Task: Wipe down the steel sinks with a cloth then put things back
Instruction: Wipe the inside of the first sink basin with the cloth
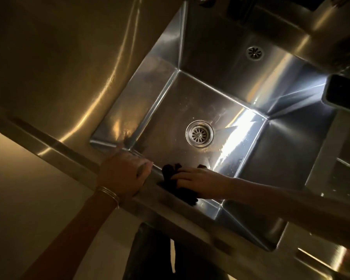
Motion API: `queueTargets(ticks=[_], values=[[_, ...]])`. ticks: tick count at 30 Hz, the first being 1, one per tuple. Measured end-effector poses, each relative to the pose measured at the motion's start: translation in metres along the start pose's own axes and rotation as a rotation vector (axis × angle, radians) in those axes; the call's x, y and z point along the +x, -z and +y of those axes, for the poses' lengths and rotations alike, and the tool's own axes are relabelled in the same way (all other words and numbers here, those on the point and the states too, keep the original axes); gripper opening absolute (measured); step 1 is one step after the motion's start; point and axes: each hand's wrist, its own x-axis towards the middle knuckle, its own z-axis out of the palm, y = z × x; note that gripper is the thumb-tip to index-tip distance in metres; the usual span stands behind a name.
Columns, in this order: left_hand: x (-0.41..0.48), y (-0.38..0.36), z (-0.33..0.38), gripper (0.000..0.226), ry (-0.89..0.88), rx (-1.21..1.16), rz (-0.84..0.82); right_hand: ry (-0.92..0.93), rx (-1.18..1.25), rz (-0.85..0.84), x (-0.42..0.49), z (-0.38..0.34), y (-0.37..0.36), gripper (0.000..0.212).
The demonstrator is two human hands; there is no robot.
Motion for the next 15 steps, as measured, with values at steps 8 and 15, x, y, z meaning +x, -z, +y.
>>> queueTargets(ticks=[8, 15], values=[[-0.002, -0.01, -0.005, 0.047, 0.029, 0.039, 0.059, -0.294, -0.054, -0.387, 0.015, 0.052, -0.068, 0.049], [-0.001, -0.001, 0.005, 0.047, -0.006, 0.033, -0.055, -0.211, -0.024, -0.228, -0.015, 0.025, -0.03, 0.041]])
